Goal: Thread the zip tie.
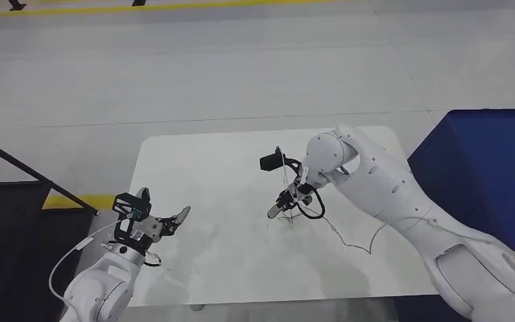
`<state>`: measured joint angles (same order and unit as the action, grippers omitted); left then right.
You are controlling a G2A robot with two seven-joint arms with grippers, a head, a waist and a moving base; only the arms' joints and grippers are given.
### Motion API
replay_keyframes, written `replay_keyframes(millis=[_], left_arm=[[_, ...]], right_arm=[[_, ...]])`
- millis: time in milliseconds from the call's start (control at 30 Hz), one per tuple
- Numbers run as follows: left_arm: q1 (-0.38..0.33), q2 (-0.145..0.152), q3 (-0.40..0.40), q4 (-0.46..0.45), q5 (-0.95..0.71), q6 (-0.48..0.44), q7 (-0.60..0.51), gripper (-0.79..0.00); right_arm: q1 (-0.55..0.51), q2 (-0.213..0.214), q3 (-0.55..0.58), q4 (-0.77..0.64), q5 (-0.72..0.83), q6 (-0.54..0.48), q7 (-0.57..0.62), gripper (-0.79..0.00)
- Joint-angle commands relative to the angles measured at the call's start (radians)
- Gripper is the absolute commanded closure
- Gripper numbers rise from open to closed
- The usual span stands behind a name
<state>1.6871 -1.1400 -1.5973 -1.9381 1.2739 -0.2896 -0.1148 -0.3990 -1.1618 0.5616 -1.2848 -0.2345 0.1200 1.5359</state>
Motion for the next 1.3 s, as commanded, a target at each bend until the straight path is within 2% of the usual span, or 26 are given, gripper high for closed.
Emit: replay_keyframes(millis=[0, 667, 800, 833, 867, 933, 1000, 1267], left_arm=[[0.000, 0.000, 0.000, 0.000, 0.000, 0.000, 0.000, -0.785], [0.000, 0.000, 0.000, 0.000, 0.000, 0.000, 0.000, -0.785], [0.000, 0.000, 0.000, 0.000, 0.000, 0.000, 0.000, -0.785], [0.000, 0.000, 0.000, 0.000, 0.000, 0.000, 0.000, -0.785], [0.000, 0.000, 0.000, 0.000, 0.000, 0.000, 0.000, -0.785], [0.000, 0.000, 0.000, 0.000, 0.000, 0.000, 0.000, -0.785], [0.000, 0.000, 0.000, 0.000, 0.000, 0.000, 0.000, -0.785], [0.000, 0.000, 0.000, 0.000, 0.000, 0.000, 0.000, -0.785]], right_arm=[[0.000, 0.000, 0.000, 0.000, 0.000, 0.000, 0.000, -0.785], [-0.006, 0.000, 0.000, 0.003, 0.007, 0.000, -0.007, -0.785], [-0.019, -0.020, -0.009, 0.110, 0.045, 0.058, -0.081, -0.785], [-0.010, -0.027, -0.018, 0.124, 0.038, 0.093, -0.084, -0.640], [-0.001, -0.035, -0.026, 0.138, 0.030, 0.133, -0.099, -0.416], [0.010, -0.054, -0.050, 0.161, 0.020, 0.189, -0.121, -0.360], [0.022, -0.075, -0.070, 0.186, 0.016, 0.225, -0.149, -0.259], [0.069, -0.147, -0.157, 0.306, -0.018, 0.213, -0.139, -0.154]])
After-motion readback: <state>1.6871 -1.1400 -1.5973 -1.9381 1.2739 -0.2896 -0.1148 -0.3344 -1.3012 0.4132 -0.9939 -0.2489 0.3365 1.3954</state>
